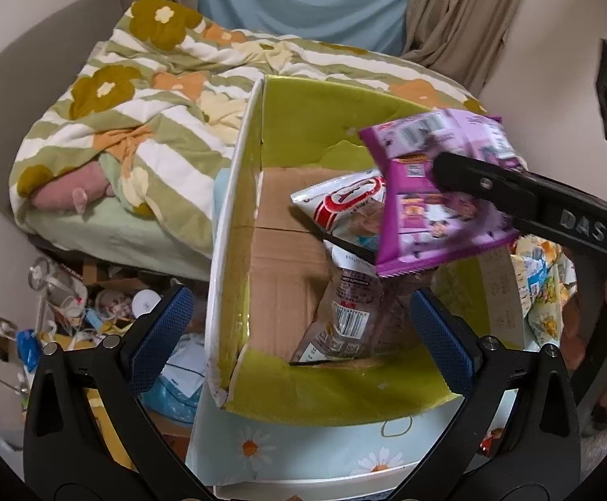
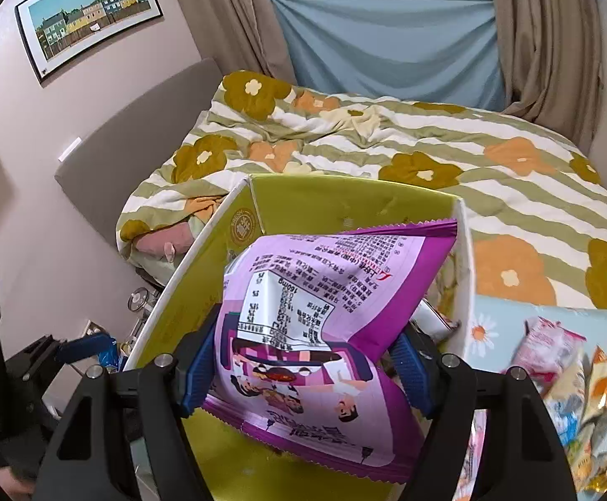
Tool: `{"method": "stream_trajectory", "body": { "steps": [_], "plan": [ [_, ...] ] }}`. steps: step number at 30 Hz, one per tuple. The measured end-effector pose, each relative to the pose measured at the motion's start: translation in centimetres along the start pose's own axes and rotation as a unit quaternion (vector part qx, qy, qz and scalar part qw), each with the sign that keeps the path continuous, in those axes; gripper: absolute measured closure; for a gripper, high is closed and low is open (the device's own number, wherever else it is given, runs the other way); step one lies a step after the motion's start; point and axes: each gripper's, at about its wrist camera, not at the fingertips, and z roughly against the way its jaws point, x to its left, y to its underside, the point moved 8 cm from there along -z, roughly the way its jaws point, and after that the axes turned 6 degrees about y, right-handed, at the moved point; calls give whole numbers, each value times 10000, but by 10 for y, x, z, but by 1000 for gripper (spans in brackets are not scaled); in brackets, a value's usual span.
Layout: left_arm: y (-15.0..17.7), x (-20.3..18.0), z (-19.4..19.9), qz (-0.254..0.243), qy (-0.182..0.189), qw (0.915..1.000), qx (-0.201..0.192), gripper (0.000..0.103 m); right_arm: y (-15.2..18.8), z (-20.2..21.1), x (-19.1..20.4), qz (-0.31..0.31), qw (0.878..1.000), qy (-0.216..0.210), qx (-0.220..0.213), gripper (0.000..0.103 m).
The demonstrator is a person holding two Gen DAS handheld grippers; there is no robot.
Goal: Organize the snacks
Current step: 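Drop the mauve bag into the box with left tool while right tool drops purple bag in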
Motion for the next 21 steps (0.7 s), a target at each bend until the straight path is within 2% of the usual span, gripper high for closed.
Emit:
{"method": "stream_trajectory", "body": {
  "steps": [1, 3, 4, 5, 13, 21],
  "plan": [
    [0, -1, -2, 5, -5, 10000, 16, 0, -1, -5, 0, -11, 10000, -43, 47, 31],
    [1, -1, -8, 5, -33, 10000, 68, 0, -2, -15, -2, -106, 9997, -181, 99, 20],
    [1, 0, -10, 0, -42, 9999, 94, 0, -2, -17, -2, -163, 9995, -262, 94, 6],
    [2, 0, -12, -3, -52, 9999, 121, 0, -2, -18, -4, -207, 9993, -309, 45, 0],
    [5, -3, -18, 6, 7, 9998, 177, 0, 6, 1, -14, -184, 9995, -139, -227, 0],
    [-1, -13, -2, -158, 35, 9999, -23, 0, 10, 27, -21, -220, 9992, -18, -333, 0]
  ]
}}
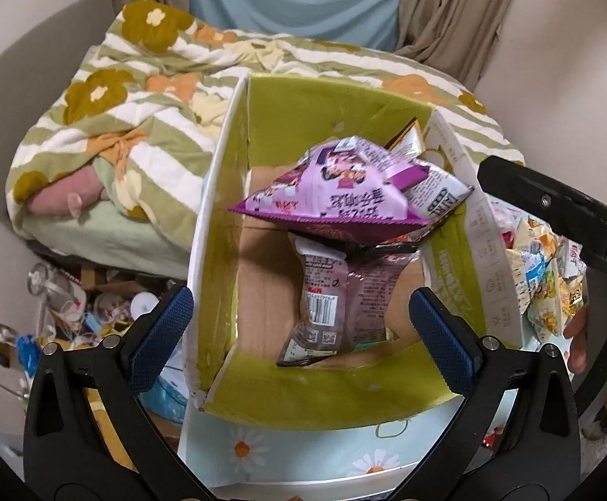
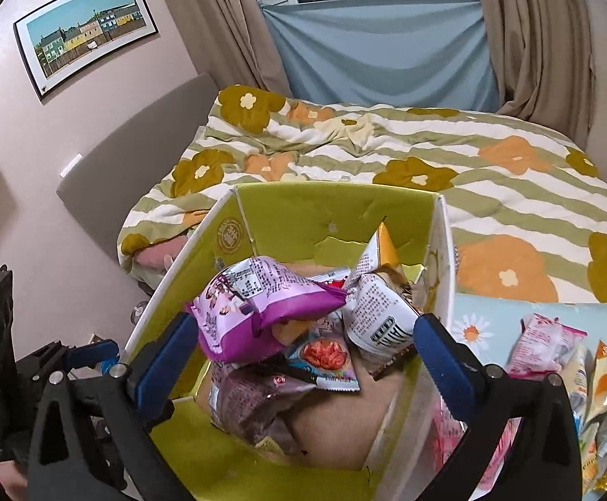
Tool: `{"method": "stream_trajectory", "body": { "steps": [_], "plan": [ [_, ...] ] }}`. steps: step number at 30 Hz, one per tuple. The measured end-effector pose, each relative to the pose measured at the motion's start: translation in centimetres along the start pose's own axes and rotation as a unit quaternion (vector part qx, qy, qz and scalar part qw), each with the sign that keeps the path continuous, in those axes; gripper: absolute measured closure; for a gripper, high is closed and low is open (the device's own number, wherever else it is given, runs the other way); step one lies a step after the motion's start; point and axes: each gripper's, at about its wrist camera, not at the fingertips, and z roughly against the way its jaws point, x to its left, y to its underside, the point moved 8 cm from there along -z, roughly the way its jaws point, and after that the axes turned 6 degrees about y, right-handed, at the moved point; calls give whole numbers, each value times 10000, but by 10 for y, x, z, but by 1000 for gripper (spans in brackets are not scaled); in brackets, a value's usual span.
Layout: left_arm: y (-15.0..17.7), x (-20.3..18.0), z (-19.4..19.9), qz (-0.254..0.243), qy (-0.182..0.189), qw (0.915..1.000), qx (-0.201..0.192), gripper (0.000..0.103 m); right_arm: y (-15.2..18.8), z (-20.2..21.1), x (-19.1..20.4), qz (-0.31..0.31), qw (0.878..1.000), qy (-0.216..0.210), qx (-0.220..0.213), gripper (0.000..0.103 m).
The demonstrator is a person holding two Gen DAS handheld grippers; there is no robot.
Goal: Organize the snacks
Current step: 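Drop the mauve bag into the box with left tool while right tool drops purple bag in, then grasp the Oishi corn puff bag with left tool while right tool grasps silver chip bag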
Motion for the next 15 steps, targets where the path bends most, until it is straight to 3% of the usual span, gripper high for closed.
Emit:
{"method": "stream_trajectory", "body": {
  "steps": [8, 15],
  "plan": [
    [-11, -25, 35, -359, 74, 9987, -344, 0, -3, 46, -3, -153, 9991, 130, -362, 0],
    [-13, -68, 52, -802, 539, 9941, -493, 0, 8, 100, -24, -461, 9954, 521, -658, 0]
  ]
}}
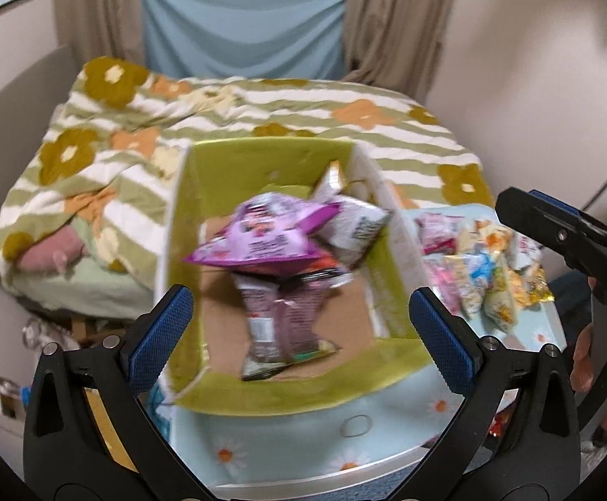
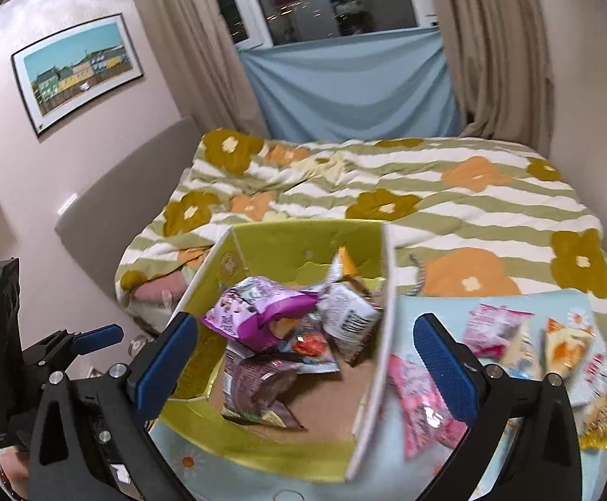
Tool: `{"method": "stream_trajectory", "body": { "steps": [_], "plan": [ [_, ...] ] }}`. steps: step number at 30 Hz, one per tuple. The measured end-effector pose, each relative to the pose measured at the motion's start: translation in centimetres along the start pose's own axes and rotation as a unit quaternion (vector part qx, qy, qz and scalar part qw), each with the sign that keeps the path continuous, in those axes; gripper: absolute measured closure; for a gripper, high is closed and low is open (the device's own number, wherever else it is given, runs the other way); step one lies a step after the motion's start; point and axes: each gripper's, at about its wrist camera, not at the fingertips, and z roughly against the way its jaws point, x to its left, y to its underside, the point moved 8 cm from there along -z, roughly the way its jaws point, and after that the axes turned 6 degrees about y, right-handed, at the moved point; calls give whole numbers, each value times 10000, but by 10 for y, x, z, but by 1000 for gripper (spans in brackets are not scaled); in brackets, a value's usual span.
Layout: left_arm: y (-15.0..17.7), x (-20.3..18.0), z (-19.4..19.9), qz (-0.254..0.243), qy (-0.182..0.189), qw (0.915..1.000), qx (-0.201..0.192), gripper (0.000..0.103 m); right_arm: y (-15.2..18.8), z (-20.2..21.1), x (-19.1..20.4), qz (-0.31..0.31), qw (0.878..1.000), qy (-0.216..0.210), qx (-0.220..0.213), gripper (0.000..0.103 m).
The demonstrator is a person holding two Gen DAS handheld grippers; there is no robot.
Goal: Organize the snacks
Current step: 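Grasp the Oishi corn puff bag with left tool while right tool grasps silver chip bag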
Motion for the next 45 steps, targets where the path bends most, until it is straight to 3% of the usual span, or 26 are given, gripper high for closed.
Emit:
{"method": "stream_trajectory", "body": {
  "steps": [12, 19, 29, 34, 45],
  "plan": [
    [-2, -112, -25, -629, 680, 9957, 51, 0, 22, 77, -114, -570, 9930, 1017, -200, 0],
    [5, -190, -59, -600, 884, 9939, 268, 0, 33, 100, -199, -640, 9911, 1150, -198, 0],
    [50, -276, -129, -369, 902, 9913, 885, 0, 55, 84, -289, -223, 9970, 706, 204, 0],
    [71, -293, -167, 7, 836, 9903, 1107, 0, 70, 54, -316, 25, 9975, 419, 567, 0],
    [89, -310, -233, 311, 635, 9922, 1029, 0, 101, -19, -337, 627, 9931, -426, 900, 0]
  ]
}}
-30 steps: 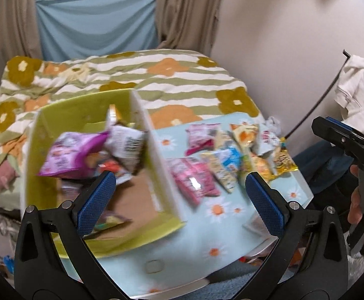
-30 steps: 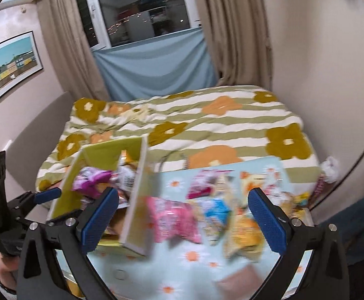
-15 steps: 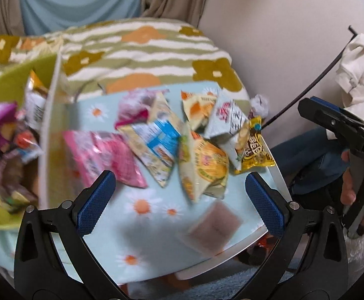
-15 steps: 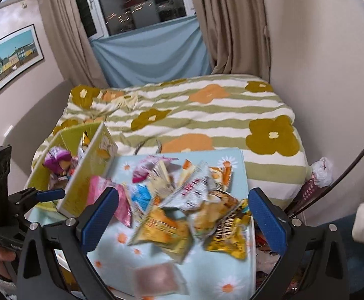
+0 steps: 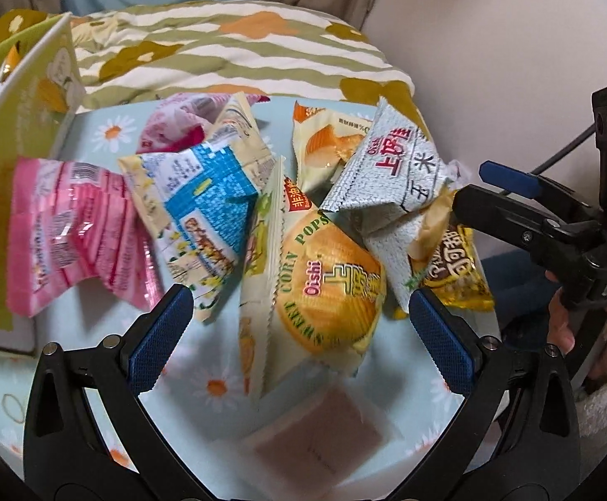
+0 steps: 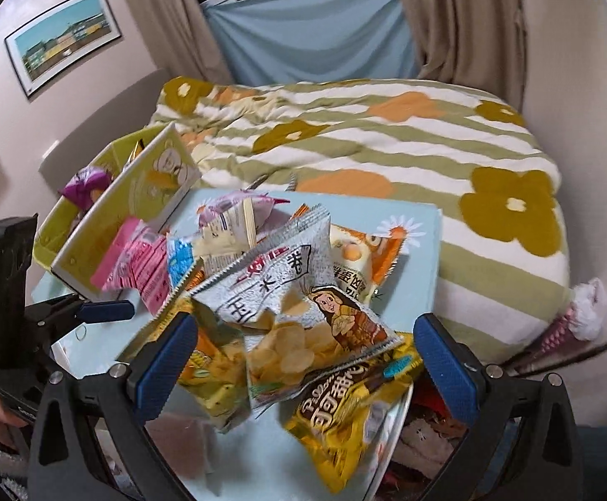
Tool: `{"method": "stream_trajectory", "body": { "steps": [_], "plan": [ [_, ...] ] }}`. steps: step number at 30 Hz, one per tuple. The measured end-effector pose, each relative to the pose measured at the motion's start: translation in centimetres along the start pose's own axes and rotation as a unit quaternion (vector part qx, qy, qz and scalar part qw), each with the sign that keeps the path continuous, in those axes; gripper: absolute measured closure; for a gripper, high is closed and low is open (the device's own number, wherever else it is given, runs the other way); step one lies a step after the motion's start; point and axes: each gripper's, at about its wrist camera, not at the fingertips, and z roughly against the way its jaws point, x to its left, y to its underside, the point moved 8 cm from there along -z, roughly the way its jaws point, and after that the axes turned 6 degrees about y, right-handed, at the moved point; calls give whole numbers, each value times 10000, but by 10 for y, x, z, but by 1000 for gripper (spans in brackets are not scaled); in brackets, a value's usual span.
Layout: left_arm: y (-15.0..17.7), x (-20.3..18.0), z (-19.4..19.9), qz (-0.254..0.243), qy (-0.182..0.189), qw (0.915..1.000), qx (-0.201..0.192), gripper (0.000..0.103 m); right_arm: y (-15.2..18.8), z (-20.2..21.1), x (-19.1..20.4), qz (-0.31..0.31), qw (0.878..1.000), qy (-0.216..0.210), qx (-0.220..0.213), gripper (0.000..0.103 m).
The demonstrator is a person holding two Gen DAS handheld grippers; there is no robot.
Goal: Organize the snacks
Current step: 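Grasp the Oishi corn puff bag with left tool while right tool grasps silver chip bag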
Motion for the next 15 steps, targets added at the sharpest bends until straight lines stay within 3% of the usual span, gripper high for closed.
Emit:
{"method": "stream_trajectory", "body": {
  "steps": [4, 9, 11, 15],
  "plan": [
    [1, 2, -13, 143, 15, 9999, 34, 2, 1, -13, 0, 20, 9999, -161, 54, 0],
    [5, 6, -19, 324, 118, 9994, 51, 17, 4, -29, 5, 99, 9992, -334, 202, 0],
    [6, 5, -19, 366, 218, 9991, 48, 28, 5, -34, 7, 101, 9988, -415, 246, 0],
    [7, 3, -19, 199, 107, 9997, 89, 44, 4, -40, 8, 113, 9983, -507, 251, 0]
  ]
}}
